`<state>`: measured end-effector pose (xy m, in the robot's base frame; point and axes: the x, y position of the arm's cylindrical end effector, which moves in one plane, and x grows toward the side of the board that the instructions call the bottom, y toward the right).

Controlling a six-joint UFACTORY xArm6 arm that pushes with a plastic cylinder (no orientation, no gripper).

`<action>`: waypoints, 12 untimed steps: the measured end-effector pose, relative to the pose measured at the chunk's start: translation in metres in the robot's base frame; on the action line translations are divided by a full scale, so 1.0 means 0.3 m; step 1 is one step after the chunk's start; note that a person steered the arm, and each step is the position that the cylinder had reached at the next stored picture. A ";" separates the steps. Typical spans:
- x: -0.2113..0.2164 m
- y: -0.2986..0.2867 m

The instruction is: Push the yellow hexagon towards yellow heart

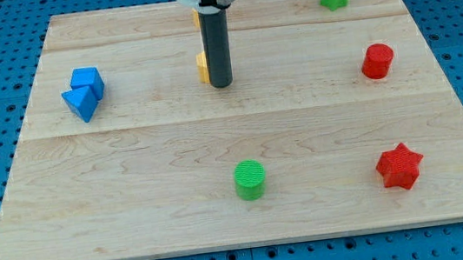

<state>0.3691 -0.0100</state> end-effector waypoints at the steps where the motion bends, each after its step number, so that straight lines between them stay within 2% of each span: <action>1: -0.076 0.000; 2: -0.082 0.000; 3: -0.023 0.000; 9: -0.066 -0.098; 12: -0.185 -0.110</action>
<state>0.3137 -0.0431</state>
